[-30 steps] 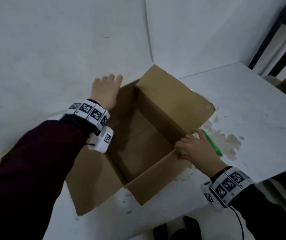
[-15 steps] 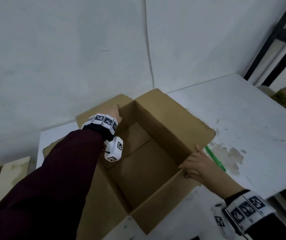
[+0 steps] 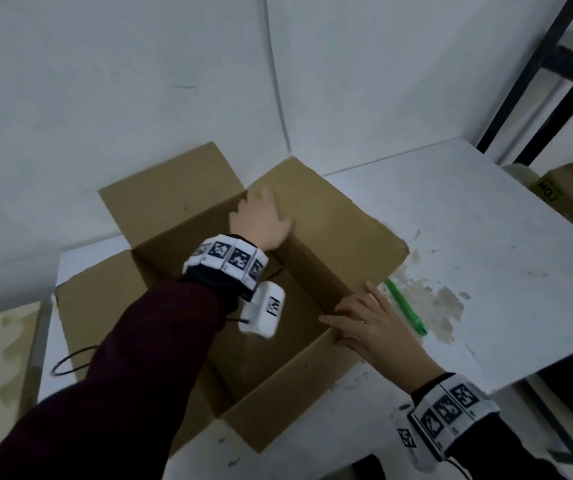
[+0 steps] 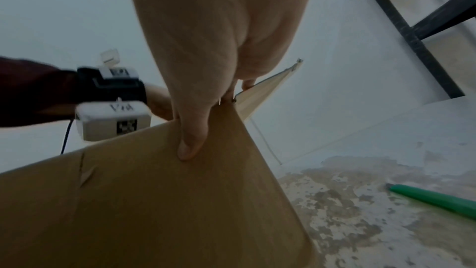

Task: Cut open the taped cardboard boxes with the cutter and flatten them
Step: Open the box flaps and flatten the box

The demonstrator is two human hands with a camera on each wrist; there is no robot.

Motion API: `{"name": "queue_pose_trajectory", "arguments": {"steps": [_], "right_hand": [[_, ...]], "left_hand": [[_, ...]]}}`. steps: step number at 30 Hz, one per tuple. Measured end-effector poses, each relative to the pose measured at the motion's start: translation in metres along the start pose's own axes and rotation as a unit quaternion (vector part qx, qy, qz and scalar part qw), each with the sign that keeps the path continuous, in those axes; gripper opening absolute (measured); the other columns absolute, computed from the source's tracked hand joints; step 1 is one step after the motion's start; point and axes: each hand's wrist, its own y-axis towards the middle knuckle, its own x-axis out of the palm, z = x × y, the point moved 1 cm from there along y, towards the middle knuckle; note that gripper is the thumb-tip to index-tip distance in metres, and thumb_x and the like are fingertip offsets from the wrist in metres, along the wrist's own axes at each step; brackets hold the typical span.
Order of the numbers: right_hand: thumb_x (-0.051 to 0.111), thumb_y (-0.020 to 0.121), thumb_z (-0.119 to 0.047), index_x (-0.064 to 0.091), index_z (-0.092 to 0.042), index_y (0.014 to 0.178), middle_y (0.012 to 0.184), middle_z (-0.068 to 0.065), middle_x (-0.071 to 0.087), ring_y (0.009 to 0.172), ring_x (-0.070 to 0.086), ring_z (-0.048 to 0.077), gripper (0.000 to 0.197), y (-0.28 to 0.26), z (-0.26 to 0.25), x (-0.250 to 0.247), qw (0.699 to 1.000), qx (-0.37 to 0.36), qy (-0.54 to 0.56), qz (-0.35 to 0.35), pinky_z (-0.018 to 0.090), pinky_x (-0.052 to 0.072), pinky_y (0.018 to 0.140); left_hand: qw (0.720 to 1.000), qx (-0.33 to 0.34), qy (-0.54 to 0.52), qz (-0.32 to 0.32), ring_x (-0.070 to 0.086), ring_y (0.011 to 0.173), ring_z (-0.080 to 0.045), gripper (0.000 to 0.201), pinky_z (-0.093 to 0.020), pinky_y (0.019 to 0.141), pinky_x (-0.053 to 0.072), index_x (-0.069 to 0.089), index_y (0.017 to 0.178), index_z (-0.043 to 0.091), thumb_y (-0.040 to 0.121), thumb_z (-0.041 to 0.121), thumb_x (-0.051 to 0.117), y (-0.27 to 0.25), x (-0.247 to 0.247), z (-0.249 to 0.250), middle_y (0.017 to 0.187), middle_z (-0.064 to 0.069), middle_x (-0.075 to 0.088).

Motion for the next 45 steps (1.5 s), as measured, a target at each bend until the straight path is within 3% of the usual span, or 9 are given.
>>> {"name": "queue_pose_trajectory", "arguments": {"steps": [6, 11, 17, 22, 28, 33, 36, 40, 45], "right_hand": [[0.057, 0.081, -0.046, 0.05, -0.024, 0.123, 0.125, 0.0, 0.047, 0.118, 0.043, 0.017, 0.048, -0.038, -0.001, -0.015, 0.971, 0.15, 0.15, 0.11, 0.028, 0.033, 0.104], [0.064, 0.084, -0.04, 0.047, -0.037, 0.113, 0.1, -0.018, 0.056, 0.089, 0.054, -0.003, 0.034, -0.055, 0.021, -0.012, 0.905, 0.201, 0.367, -0.079, 0.011, 0.041, 0.078], [0.049, 0.096, -0.018, 0.056, -0.036, 0.111, 0.097, -0.012, 0.063, 0.087, 0.06, 0.001, 0.024, -0.066, 0.045, -0.008, 0.85, 0.192, 0.478, -0.113, 0.015, 0.049, 0.076], [0.044, 0.098, -0.029, 0.053, -0.03, 0.114, 0.112, 0.004, 0.063, 0.098, 0.062, 0.01, 0.019, -0.067, 0.07, -0.006, 0.793, 0.29, 0.528, -0.092, 0.026, 0.052, 0.084], [0.037, 0.088, -0.054, 0.04, -0.029, 0.139, 0.135, -0.01, 0.048, 0.123, 0.044, 0.003, 0.057, -0.032, 0.048, -0.044, 0.775, 0.225, 0.576, -0.125, 0.001, 0.031, 0.091], [0.049, 0.09, -0.039, 0.041, -0.029, 0.133, 0.128, -0.019, 0.05, 0.119, 0.046, -0.008, 0.045, 0.001, 0.023, -0.071, 0.721, 0.2, 0.662, -0.039, 0.016, 0.038, 0.102], [0.057, 0.078, -0.063, 0.032, -0.028, 0.145, 0.145, -0.013, 0.041, 0.134, 0.037, 0.004, 0.079, 0.01, 0.015, -0.063, 0.731, 0.191, 0.655, -0.024, 0.035, 0.032, 0.113], [0.053, 0.074, -0.074, 0.029, -0.027, 0.146, 0.149, -0.008, 0.038, 0.137, 0.036, 0.009, 0.09, 0.009, 0.003, -0.051, 0.766, 0.175, 0.617, -0.035, 0.045, 0.031, 0.114], [0.053, 0.089, -0.051, 0.035, -0.016, 0.144, 0.143, 0.0, 0.046, 0.133, 0.042, 0.013, 0.068, -0.002, -0.004, -0.044, 0.761, 0.158, 0.629, 0.009, 0.046, 0.035, 0.111]], "left_hand": [[0.946, -0.106, -0.237, -0.193, 0.048, 0.126, -0.032, 0.121, -0.042, 0.103, 0.044, -0.028, 0.145, 0.025, 0.077, 0.06, 0.066, -0.054, 0.043, 0.052, 0.152, -0.015, 0.032], [0.955, -0.063, -0.209, -0.201, 0.055, 0.115, -0.029, 0.114, -0.031, 0.094, 0.046, -0.03, 0.145, 0.022, 0.085, 0.054, 0.061, -0.101, 0.068, 0.076, 0.142, -0.014, 0.046], [0.995, -0.008, -0.078, -0.055, 0.056, 0.07, -0.022, 0.084, -0.034, 0.065, 0.048, -0.016, 0.15, 0.028, 0.096, 0.021, 0.048, -0.15, 0.09, 0.087, 0.081, -0.004, 0.06], [0.98, -0.001, -0.191, 0.064, 0.061, 0.098, -0.023, 0.078, -0.04, 0.1, 0.044, 0.002, 0.149, 0.041, 0.095, 0.019, 0.054, -0.165, 0.07, 0.071, 0.11, -0.001, 0.069], [0.838, 0.019, -0.494, 0.232, 0.062, 0.11, -0.004, 0.075, -0.019, 0.092, 0.048, 0.023, 0.149, 0.026, 0.089, 0.001, 0.061, -0.203, 0.025, 0.055, 0.116, 0.002, 0.068], [0.757, -0.05, -0.593, 0.27, 0.062, 0.106, -0.004, 0.065, -0.015, 0.086, 0.049, 0.031, 0.146, 0.017, 0.089, -0.001, 0.057, -0.22, 0.035, 0.047, 0.105, 0.008, 0.071], [0.804, -0.096, -0.482, 0.333, 0.06, 0.109, -0.012, 0.047, -0.023, 0.093, 0.049, 0.046, 0.132, 0.016, 0.089, 0.012, 0.063, -0.237, 0.047, 0.04, 0.112, 0.002, 0.064], [0.828, -0.19, -0.297, 0.436, 0.055, 0.071, -0.006, 0.029, -0.023, 0.064, 0.046, 0.048, 0.088, 0.022, 0.08, 0.025, 0.075, -0.269, 0.06, 0.037, 0.077, 0.005, 0.056], [0.907, -0.06, -0.055, 0.413, 0.04, 0.064, -0.011, 0.022, -0.023, 0.053, 0.035, 0.047, 0.077, 0.015, 0.092, 0.028, 0.056, -0.284, 0.05, 0.054, 0.073, 0.005, 0.046]]}}
